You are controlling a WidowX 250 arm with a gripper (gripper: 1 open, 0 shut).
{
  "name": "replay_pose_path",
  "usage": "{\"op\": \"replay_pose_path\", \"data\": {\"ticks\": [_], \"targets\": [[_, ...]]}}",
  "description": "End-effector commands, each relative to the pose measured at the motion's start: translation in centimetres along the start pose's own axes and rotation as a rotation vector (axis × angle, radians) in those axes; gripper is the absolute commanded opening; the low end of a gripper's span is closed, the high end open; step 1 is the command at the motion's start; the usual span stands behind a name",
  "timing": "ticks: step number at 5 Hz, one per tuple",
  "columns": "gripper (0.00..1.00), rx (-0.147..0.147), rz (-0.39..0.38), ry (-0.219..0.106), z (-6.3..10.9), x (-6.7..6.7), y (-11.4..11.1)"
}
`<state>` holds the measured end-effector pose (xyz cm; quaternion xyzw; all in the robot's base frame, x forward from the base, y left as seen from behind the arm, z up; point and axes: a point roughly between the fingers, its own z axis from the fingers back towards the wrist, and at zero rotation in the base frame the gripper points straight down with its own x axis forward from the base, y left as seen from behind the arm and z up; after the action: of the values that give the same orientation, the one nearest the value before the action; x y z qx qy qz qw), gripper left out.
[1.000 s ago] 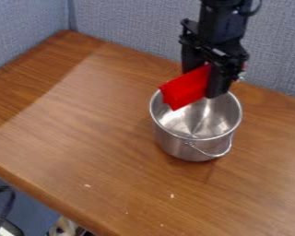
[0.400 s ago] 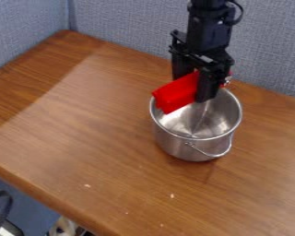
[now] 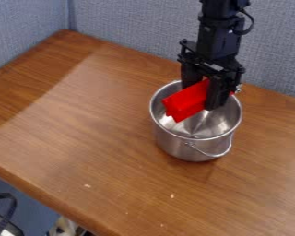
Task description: Put the red object in the metal pot
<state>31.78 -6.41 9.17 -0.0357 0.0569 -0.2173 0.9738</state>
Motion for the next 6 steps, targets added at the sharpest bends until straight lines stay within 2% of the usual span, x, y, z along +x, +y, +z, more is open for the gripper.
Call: {"op": "replay_pose_path", "data": {"ticks": [1,2,3,6], "targets": [[1.00,0.000,0.007,-0.041,1.9,0.7,0.0],[1.00,-0.010,-0.018,-0.030,1.3,-0.7,0.5],[1.00,0.005,-0.089,-0.036,0.3,-1.7,1.1],[1.00,0.041,-0.050,-0.048,-0.4,-2.6,0.6]]}}
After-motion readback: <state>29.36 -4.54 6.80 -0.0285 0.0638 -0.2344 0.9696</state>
